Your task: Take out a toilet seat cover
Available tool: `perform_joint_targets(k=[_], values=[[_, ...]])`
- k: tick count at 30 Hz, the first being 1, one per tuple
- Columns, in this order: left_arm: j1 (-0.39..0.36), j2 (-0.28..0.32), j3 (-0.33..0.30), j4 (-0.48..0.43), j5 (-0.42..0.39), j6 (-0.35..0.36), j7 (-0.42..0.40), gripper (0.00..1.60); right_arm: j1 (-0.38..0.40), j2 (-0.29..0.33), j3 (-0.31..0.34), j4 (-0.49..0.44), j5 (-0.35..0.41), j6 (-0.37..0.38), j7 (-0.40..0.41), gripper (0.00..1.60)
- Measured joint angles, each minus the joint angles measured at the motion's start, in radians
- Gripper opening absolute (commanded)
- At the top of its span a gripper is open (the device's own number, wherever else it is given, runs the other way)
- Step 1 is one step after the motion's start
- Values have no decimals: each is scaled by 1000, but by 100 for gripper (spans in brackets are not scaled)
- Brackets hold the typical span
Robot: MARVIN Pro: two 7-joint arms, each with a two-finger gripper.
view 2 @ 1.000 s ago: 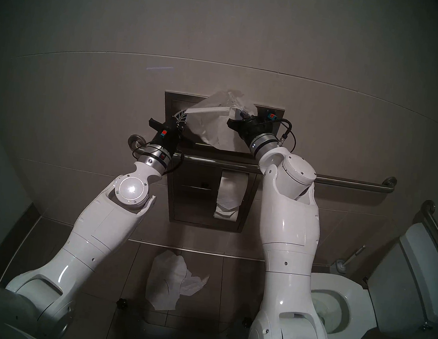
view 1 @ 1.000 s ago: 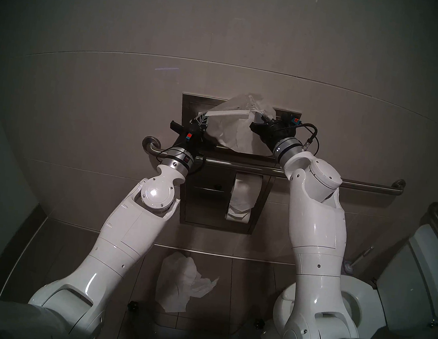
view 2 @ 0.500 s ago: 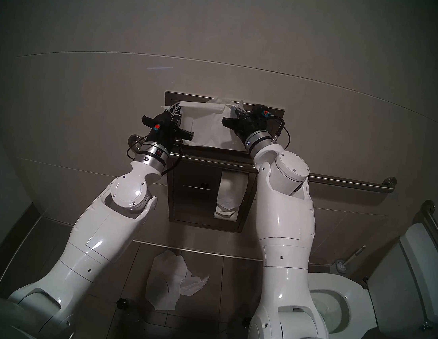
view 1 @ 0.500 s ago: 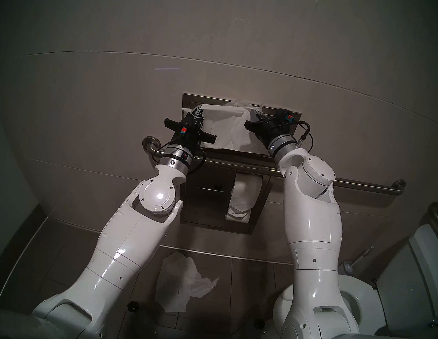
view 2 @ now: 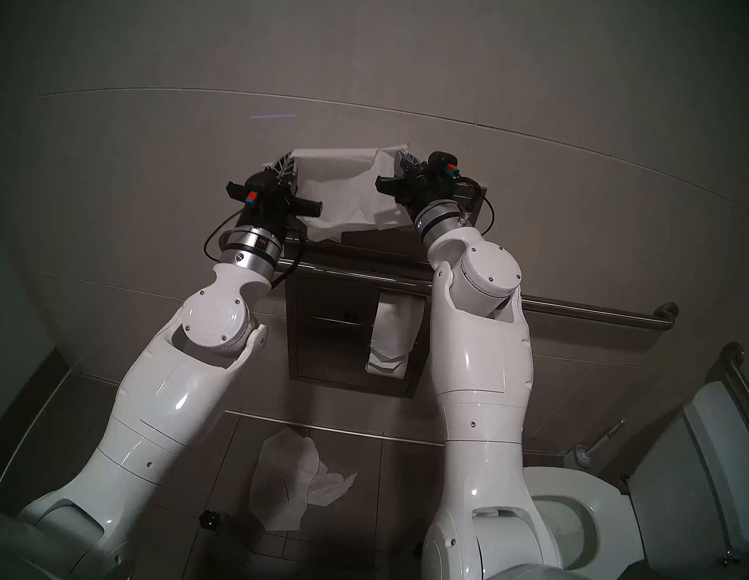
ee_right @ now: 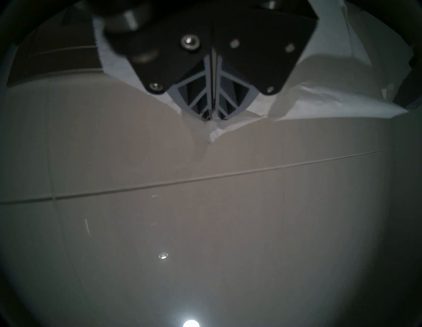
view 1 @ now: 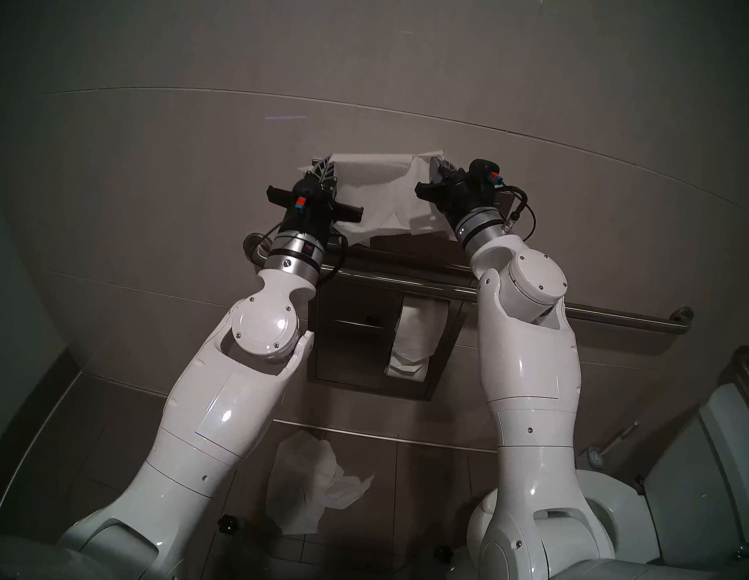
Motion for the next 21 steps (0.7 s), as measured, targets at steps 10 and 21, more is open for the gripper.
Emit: perform_joint_targets(k=[10, 21], values=[[-35, -12, -15, -51, 8, -1, 35, 0, 41, -18, -36, 30, -60, -115, -46, 0], [-40, -24, -17, -62, 18, 6, 62, 0, 100, -37, -81, 102, -146, -255, -107, 0]])
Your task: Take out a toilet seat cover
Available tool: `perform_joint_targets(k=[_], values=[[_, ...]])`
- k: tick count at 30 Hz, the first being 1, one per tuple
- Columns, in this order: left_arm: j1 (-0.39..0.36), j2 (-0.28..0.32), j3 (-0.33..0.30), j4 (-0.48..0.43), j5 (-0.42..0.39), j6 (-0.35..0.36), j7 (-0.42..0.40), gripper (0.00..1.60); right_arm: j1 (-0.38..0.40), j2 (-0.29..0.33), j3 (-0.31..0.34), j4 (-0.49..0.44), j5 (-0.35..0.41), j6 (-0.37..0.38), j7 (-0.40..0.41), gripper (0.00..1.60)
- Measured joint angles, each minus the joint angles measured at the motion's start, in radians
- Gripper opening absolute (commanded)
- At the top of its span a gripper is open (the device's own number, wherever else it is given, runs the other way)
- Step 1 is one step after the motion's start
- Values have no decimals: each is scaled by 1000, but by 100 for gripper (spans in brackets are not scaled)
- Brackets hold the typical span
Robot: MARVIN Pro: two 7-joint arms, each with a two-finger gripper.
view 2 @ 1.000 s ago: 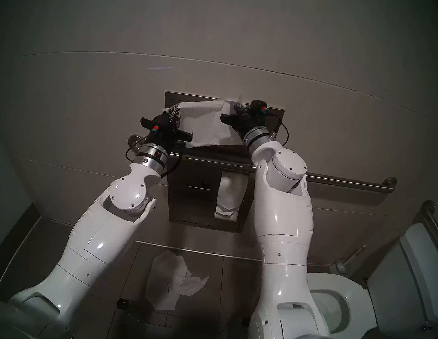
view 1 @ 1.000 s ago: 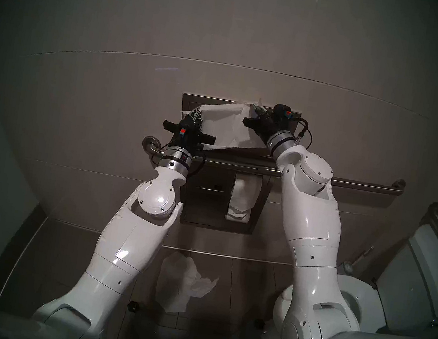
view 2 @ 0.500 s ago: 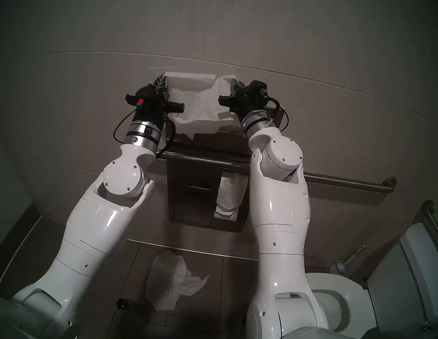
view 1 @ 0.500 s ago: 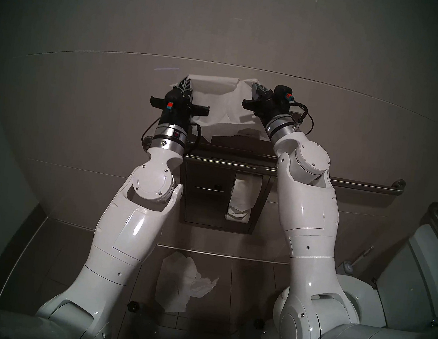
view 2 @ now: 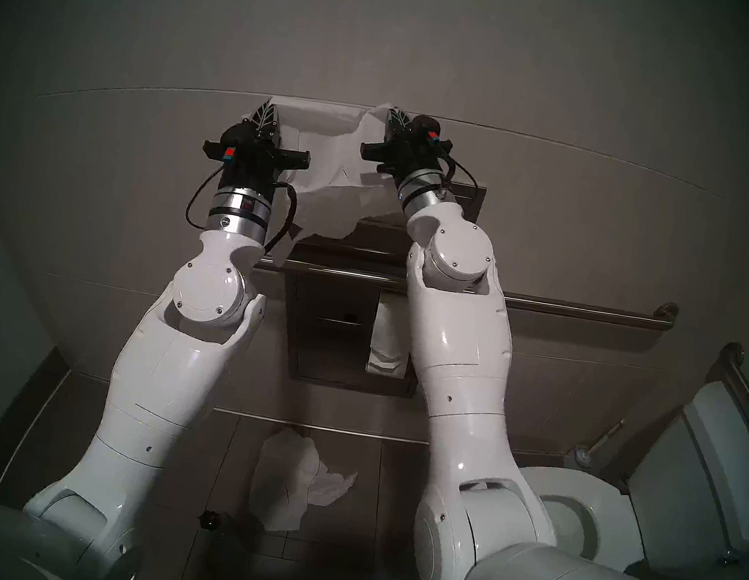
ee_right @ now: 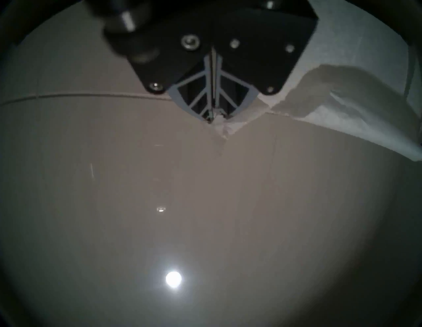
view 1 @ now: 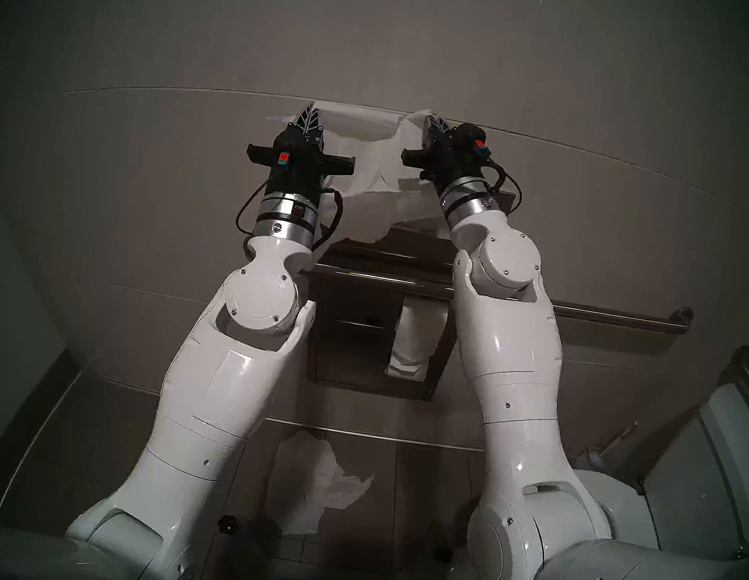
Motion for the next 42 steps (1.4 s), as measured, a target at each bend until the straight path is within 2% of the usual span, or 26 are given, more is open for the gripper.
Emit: perform_joint_targets(k=[15, 24, 30, 35, 42], values=[[-69, -21, -33, -11, 1, -2, 39, 0, 75, -16, -46, 61, -171, -145, -136, 0], [-121, -37, -44, -33, 1, -6, 55, 0, 114, -24, -53, 107, -234, -184, -201, 0], [-153, -46, -23, -57, 3, -5, 53, 0, 154, -32, -45, 169, -253, -199, -226, 0], [-149, -47, -4, -75, -10, 45, 30, 0, 176, -47, -24, 213, -245, -195, -239, 0], [-73, -33, 23, -133, -47, 147, 1, 0, 166, -59, 6, 171, -215, -126, -246, 0]])
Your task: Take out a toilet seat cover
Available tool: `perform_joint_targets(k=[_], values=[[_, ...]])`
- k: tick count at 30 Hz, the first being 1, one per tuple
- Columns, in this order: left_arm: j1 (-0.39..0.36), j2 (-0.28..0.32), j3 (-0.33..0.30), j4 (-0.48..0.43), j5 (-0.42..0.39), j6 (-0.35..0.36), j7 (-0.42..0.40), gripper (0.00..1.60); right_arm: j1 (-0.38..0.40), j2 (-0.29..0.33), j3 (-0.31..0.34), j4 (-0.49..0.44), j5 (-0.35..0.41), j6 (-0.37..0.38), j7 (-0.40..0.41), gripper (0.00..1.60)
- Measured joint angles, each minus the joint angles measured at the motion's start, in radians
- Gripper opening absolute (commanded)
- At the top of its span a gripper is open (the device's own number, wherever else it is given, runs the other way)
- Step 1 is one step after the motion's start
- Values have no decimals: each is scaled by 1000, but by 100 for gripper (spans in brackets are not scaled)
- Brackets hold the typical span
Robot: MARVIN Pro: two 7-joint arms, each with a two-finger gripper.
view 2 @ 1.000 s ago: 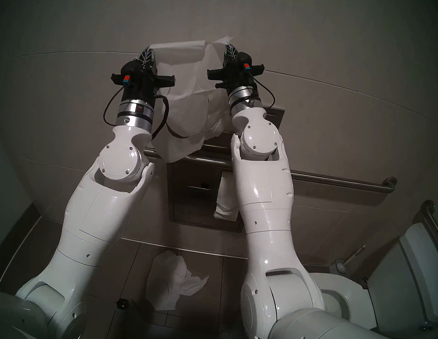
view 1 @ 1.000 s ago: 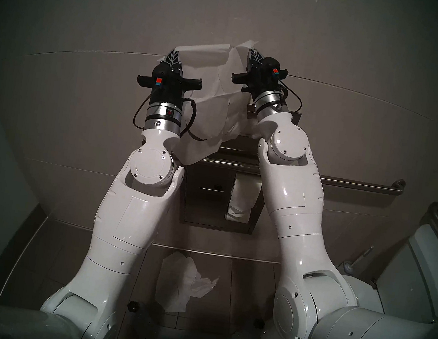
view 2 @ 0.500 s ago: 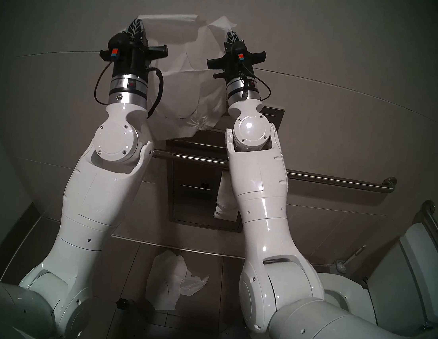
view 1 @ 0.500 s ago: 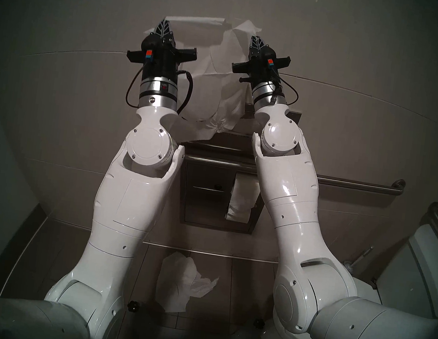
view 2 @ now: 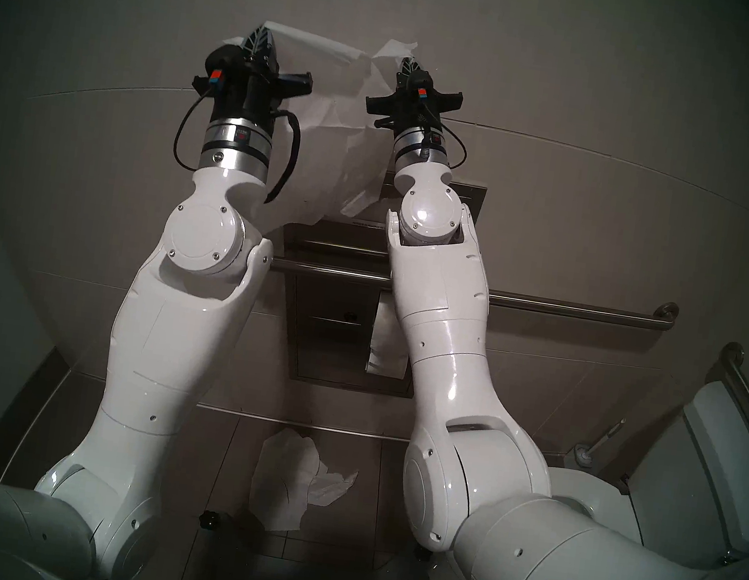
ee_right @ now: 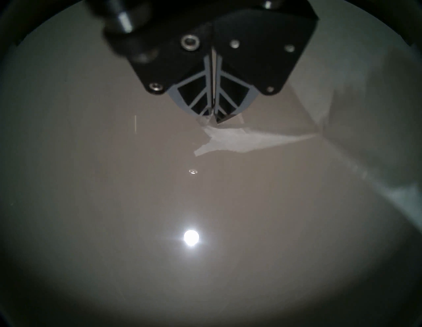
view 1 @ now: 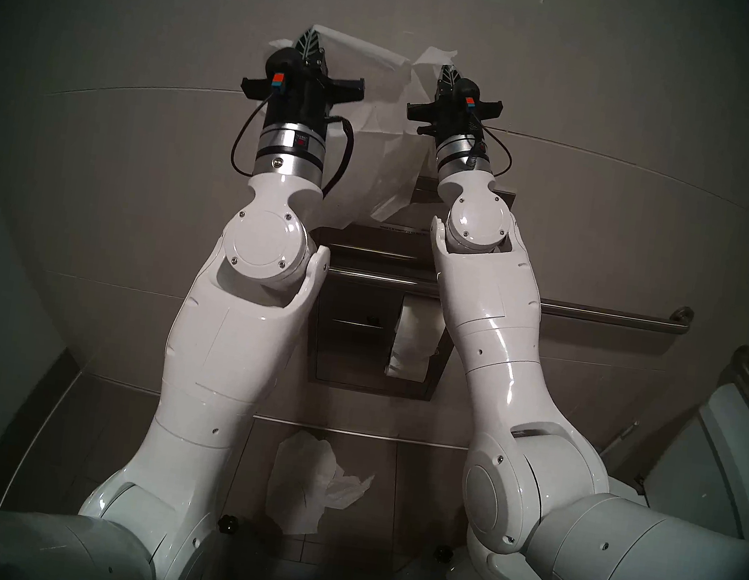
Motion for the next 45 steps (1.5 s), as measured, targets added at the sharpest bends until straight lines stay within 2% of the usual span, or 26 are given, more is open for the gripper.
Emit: perform_joint_targets(k=[7, 19, 30, 41, 45], values=[[109, 33, 34, -60, -34, 82, -11, 0, -66, -1, 16, -80, 19, 83, 0, 0], [292, 76, 90, -126, -65, 154, 8, 0, -243, 1, 47, -202, 78, 146, 36, 0], [433, 113, 126, -195, -55, 167, 47, 0, -402, 33, 88, -306, 147, 287, 133, 0], [533, 142, 160, -233, -33, 166, 88, 0, -498, 66, 124, -411, 207, 366, 234, 0], [562, 149, 172, -242, -27, 165, 106, 0, -534, 85, 136, -452, 224, 416, 280, 0]])
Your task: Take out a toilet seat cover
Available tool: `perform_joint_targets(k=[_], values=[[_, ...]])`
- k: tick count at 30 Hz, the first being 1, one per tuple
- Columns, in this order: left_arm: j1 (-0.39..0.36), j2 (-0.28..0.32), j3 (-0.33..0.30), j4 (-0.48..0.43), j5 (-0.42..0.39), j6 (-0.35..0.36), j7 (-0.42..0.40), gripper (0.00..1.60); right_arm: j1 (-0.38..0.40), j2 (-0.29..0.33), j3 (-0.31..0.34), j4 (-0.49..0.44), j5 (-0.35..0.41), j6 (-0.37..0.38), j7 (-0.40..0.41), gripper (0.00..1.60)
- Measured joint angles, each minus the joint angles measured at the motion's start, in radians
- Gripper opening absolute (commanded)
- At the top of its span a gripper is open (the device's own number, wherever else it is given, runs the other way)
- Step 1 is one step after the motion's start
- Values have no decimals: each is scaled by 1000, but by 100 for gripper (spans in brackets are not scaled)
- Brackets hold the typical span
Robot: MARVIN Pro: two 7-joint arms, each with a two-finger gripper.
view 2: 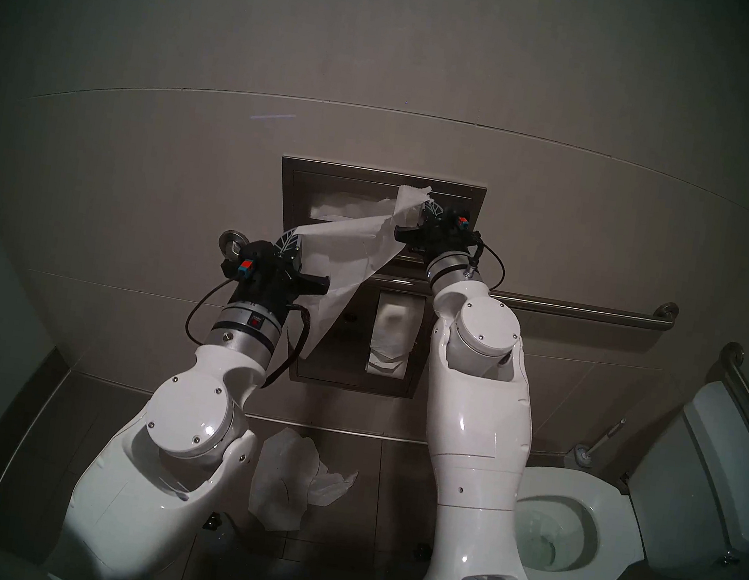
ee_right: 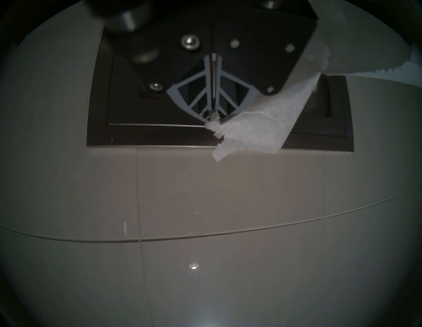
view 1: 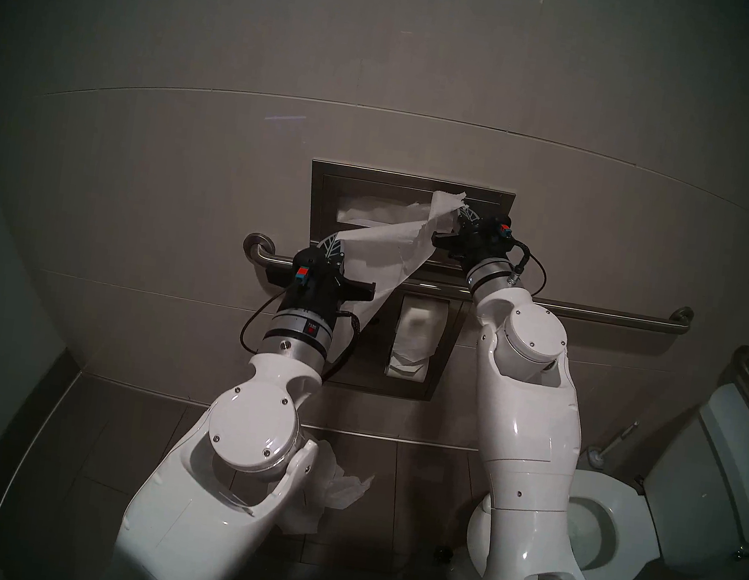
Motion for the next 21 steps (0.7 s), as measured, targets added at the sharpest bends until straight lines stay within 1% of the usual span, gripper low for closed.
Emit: perform_joint_targets(k=[5, 9, 16, 21], values=[[29, 11, 13, -7, 3, -1, 24, 0, -44, 23, 33, -50, 19, 74, 41, 0], [47, 22, 25, -10, 2, -1, 44, 0, -74, 44, 55, -89, 32, 110, 75, 0], [73, 54, 56, -16, -24, -1, 88, 0, -120, 68, 83, -156, 56, 198, 126, 0], [79, 77, 80, -19, -47, -1, 127, 0, -144, 88, 108, -208, 74, 303, 164, 0]])
